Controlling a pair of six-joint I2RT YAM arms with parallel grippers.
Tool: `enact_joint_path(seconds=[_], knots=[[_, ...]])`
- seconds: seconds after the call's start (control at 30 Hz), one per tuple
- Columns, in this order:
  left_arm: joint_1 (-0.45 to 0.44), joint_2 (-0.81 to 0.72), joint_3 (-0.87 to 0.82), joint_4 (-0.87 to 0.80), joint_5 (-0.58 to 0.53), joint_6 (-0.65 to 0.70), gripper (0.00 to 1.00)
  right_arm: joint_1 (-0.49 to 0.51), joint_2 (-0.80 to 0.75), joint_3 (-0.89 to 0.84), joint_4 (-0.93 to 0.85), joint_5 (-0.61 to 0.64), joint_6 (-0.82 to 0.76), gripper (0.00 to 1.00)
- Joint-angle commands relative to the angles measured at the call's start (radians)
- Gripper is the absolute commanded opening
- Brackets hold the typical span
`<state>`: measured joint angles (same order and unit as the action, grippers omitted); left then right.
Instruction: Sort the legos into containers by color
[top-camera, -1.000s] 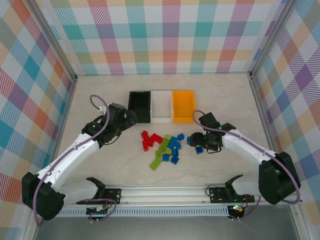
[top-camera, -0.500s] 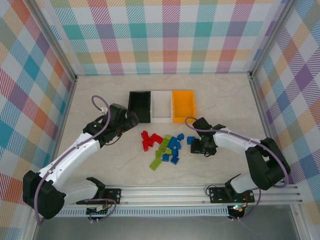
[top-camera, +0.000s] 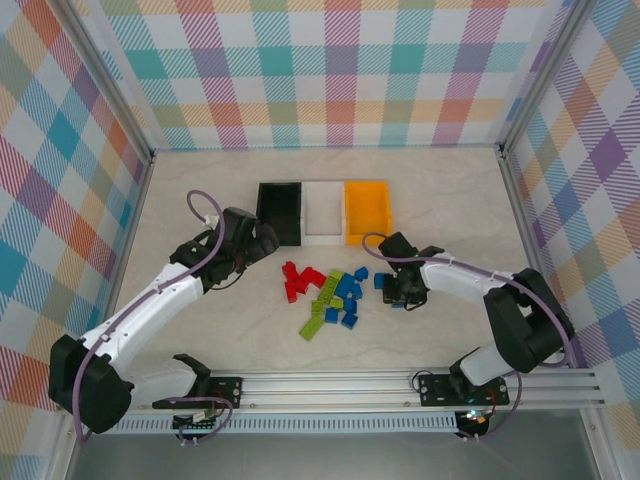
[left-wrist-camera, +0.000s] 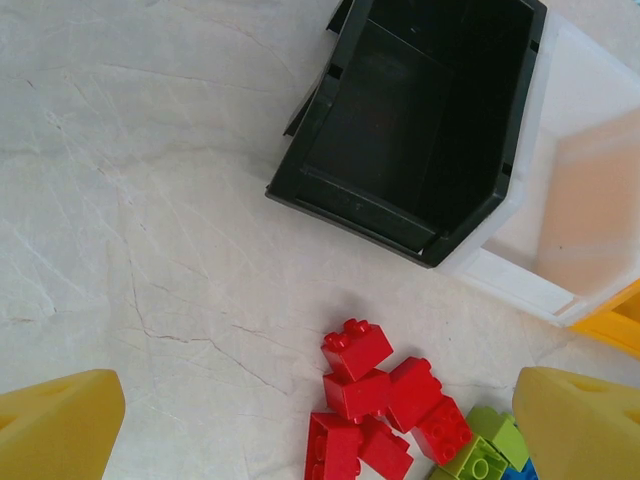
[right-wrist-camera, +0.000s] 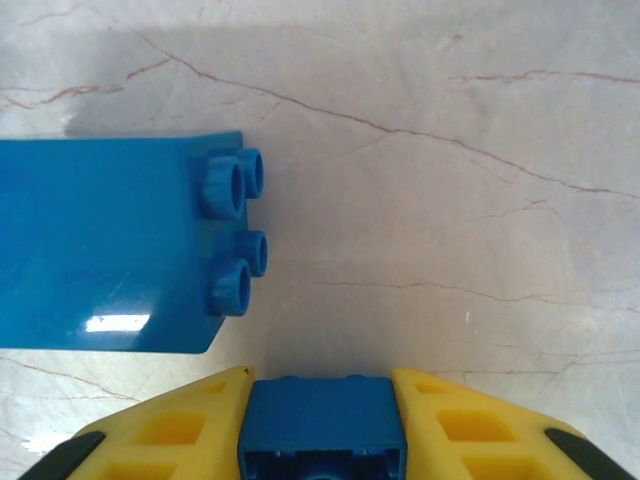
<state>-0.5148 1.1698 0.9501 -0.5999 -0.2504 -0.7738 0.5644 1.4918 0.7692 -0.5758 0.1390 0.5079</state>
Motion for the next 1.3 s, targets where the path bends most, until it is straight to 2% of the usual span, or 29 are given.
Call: enact_joint_path(seconds=[0.0,0.13,0.2,0.3,0.53,0.63,0.7,0.77,0.83,0.9,1.1,1.27], knots=[[0.002,0.002,0.000,-0.018,0.004,-0.004,1.00,0.007,-0.063,0.025,-0.016,0.003,-0.011,0.31],[0.002,-0.001,-0.004,-0.009,0.028,0.015,1.00,0.006,-0.172,0.111,-0.060,0.007,-0.044,0.29],[0.002,0.006,-0.002,-0.014,0.035,0.018,1.00,0.004,-0.159,0.202,-0.067,0.008,-0.074,0.29],[0.001,0.013,-0.011,-0.023,0.043,0.005,1.00,-0.017,-0.045,0.364,-0.048,0.000,-0.107,0.30],[-0.001,-0.014,-0.051,-0.056,0.078,-0.012,1.00,-0.090,0.353,0.735,-0.005,0.003,-0.117,0.30],[-0.001,-0.050,-0.114,-0.002,0.110,-0.012,1.00,-0.108,0.475,0.851,-0.008,0.016,-0.123,0.31],[-0.002,-0.059,-0.149,0.022,0.125,-0.012,0.97,-0.118,0.542,0.921,-0.030,0.013,-0.121,0.33],[-0.003,-0.049,-0.178,0.041,0.146,-0.013,0.93,-0.125,0.594,0.974,-0.052,0.006,-0.115,0.43],[-0.011,-0.031,-0.197,0.060,0.169,-0.010,0.88,-0.132,0.619,1.003,-0.062,-0.007,-0.110,0.60],[-0.027,-0.010,-0.210,0.080,0.185,-0.008,0.84,-0.131,0.611,1.009,-0.056,-0.012,-0.109,0.66],[-0.138,0.093,-0.193,0.155,0.208,0.010,0.78,-0.129,0.444,0.860,0.035,-0.041,-0.093,0.69],[-0.213,0.225,-0.123,0.091,0.141,0.051,0.72,-0.130,0.325,0.720,0.086,-0.041,-0.086,0.70]])
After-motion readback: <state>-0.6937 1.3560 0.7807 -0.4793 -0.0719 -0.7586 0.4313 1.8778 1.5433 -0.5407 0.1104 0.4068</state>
